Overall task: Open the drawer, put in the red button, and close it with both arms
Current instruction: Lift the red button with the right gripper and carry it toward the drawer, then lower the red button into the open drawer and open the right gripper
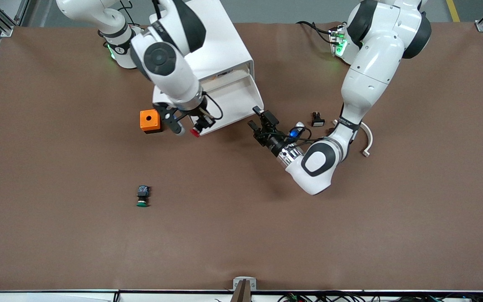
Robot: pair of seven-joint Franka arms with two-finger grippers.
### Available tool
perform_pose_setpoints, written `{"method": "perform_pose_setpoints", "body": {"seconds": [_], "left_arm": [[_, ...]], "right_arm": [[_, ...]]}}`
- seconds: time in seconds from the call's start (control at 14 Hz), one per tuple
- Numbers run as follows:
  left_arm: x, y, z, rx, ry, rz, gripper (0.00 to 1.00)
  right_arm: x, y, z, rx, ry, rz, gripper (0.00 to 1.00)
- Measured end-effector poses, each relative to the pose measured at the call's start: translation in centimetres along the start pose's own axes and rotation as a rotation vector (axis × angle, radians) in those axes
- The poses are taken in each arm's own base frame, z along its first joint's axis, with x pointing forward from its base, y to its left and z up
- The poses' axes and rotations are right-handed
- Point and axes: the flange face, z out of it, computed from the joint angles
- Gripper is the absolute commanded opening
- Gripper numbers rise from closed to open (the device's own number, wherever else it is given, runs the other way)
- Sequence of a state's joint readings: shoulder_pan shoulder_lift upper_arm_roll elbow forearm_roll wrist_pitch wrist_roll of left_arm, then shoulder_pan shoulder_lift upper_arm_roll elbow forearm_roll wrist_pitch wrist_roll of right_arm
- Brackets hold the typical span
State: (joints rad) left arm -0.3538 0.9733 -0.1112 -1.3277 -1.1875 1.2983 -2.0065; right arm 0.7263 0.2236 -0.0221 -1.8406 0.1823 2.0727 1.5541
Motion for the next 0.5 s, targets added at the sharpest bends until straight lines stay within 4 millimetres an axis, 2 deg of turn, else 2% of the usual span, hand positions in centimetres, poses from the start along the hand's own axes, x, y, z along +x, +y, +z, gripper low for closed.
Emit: {"method": "perform_pose_setpoints", "body": {"seconds": [0.14,0.29,0.43,0.5], "left_arm": [[-0.8,-1.3,-2.8,-0.038,-0.022,0.187,1.0],[-1.2,-2.3,-5.8,-0.11,-0.003,0.363,1.0],[-1.6,-3.2,-7.7,-0.199,0.084,0.521,1.0],[-2.2,-4.0,-8.1,-0.255,0.154,0.599,1.0]], "right_arm": [[-2.7,1.0,3.0,0.016,0.006,0.062,0.0],[-4.5,2.2,5.5,0.002,0.012,0.113,0.0],[-6.0,2.8,6.4,-0.009,0.018,0.16,0.0],[-6.7,3.0,6.6,-0.011,0.022,0.18,0.06]]}}
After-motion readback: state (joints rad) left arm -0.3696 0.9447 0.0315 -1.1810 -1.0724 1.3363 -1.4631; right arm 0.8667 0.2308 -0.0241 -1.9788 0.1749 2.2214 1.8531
